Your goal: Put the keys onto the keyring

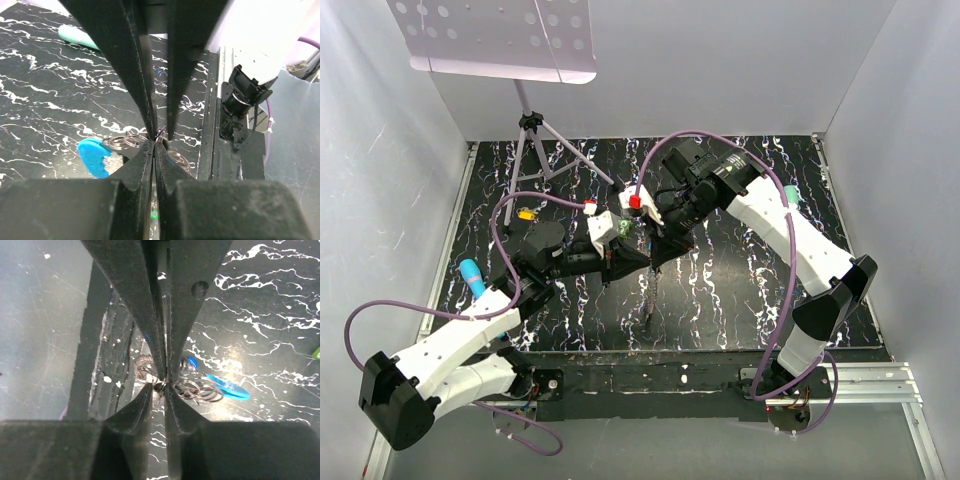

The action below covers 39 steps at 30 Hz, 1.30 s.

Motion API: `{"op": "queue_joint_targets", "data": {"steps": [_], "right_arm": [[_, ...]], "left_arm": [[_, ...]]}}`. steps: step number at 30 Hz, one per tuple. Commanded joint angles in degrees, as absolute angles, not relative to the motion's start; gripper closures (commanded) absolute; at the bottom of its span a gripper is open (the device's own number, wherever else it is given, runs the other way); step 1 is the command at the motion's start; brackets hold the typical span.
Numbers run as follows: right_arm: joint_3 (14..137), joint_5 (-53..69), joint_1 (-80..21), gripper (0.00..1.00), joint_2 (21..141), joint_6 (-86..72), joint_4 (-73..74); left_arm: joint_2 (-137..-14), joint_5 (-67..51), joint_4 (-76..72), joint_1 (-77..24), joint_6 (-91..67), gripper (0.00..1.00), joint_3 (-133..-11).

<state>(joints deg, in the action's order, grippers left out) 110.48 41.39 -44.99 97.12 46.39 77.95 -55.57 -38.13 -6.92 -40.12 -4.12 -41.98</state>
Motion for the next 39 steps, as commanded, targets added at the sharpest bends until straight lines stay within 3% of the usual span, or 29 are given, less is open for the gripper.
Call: {"op": "queue_joint_targets", "data": {"steps": [1,4,15,39], "right_arm": [[113.81,46.84,-44.91,0.68,95.89,45.18,83.14],[115.48,48.77,-43.77,0.59,95.36,44.39,83.5],[112.33,49.4,-40.96,0.58,90.97,38.68,76.39],[111.45,49.57,-40.78,0.61,92.28,35.68,68.47]], "left_arm": [[-51.86,-36.83,-11.5,-39.99,-5.27,1.0,-40.53],[-49.49,-35.34,-16.85,-39.99,-8.95,1.0,-37.54],[-47.2,-29.01,-40.24,-39.9,-25.92,1.0,-28.83],[-47.2,-24.35,-44.83,-39.9,-31.64,1.0,-27.07]]}}
